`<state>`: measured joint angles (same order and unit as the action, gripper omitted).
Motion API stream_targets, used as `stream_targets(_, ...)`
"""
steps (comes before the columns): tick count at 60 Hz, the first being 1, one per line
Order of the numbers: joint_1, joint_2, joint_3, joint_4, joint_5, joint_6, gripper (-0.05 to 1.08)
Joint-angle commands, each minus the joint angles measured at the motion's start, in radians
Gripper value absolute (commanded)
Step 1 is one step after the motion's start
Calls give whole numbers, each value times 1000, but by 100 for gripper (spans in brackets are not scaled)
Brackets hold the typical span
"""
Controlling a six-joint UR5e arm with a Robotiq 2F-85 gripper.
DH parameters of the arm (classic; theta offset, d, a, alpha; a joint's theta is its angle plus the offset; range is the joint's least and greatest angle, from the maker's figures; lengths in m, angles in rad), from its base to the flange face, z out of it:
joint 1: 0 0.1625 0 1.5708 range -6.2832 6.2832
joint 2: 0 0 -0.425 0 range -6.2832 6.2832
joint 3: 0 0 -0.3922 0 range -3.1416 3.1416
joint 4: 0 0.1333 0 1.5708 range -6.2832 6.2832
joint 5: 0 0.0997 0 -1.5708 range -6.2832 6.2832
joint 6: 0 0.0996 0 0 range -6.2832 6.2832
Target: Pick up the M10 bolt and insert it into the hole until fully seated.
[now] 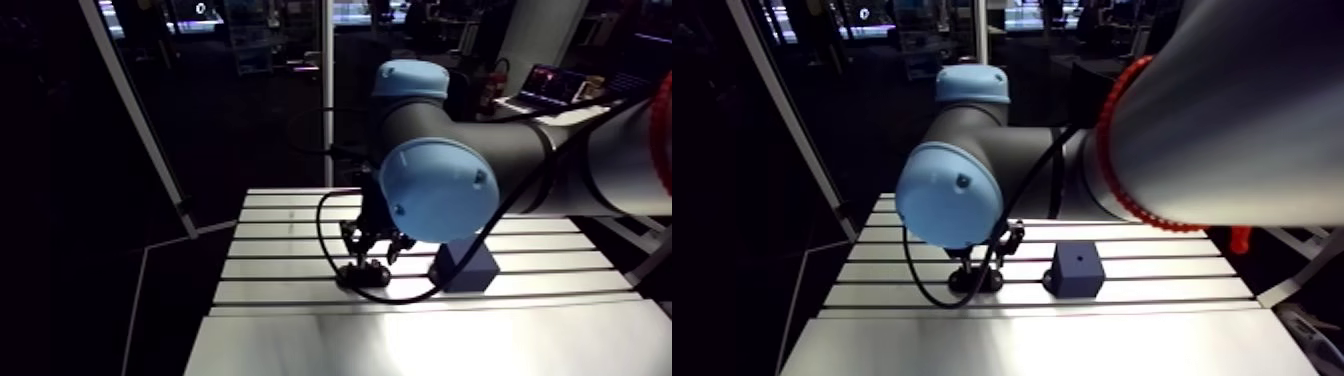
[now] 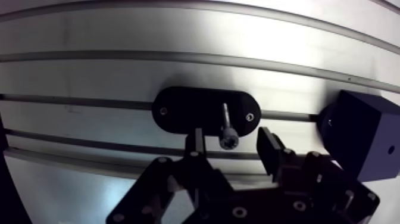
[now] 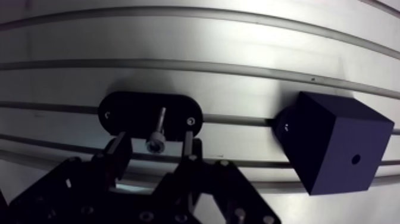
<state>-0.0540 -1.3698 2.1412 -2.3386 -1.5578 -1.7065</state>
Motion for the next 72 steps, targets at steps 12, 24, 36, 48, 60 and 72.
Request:
stream_targets(12,0,5,-2,0,0,0,47)
stream_targets(24,0,5,-2,0,0,0,51)
stream_targets(36,0,5,0,0,0,1,53)
stream_targets(48,0,5,0,0,2,2,56)
stream_targets(60,0,5,0,0,2,2,58)
stream_targets(72,0,5,0,0,2,1,60)
